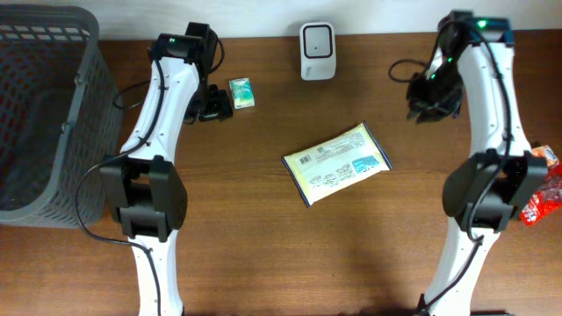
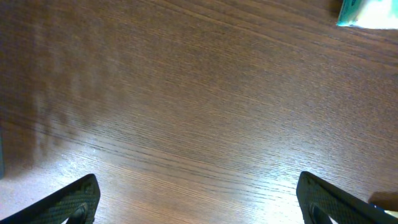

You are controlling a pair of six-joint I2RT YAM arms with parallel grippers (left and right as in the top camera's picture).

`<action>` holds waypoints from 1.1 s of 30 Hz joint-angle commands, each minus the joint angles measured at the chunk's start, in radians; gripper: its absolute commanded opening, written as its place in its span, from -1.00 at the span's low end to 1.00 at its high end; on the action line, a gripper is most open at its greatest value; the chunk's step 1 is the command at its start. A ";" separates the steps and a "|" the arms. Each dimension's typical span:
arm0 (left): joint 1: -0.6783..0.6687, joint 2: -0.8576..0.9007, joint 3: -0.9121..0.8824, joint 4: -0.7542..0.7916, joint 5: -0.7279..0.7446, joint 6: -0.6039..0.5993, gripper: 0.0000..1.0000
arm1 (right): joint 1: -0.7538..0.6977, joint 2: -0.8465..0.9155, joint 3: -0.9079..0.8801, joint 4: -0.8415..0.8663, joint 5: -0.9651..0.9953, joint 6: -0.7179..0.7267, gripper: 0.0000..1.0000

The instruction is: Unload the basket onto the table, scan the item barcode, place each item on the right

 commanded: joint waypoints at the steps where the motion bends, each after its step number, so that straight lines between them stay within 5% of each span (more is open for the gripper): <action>1: 0.003 -0.007 -0.003 0.000 0.007 -0.009 0.98 | 0.005 -0.032 0.048 0.006 0.034 -0.015 0.97; 11: 0.003 -0.007 -0.003 0.006 0.011 -0.009 0.99 | 0.006 -0.032 0.048 0.031 0.037 -0.014 0.97; 17: 0.002 -0.007 -0.003 0.008 0.260 -0.002 0.99 | 0.006 -0.032 0.048 0.031 0.037 -0.014 0.97; 19: -0.017 -0.003 -0.004 -0.005 0.480 0.148 0.95 | 0.006 -0.032 0.048 0.031 0.037 -0.014 0.97; 24: -0.121 -0.002 -0.080 -0.055 0.588 0.325 0.98 | 0.006 -0.032 0.048 0.031 0.037 -0.014 0.97; 30: -0.280 -0.002 -0.304 0.149 0.621 0.378 0.85 | 0.006 -0.032 0.048 0.031 0.037 -0.014 0.97; 33: -0.295 0.000 -0.399 0.280 0.695 0.377 0.98 | 0.006 -0.032 0.048 0.031 0.037 -0.014 0.97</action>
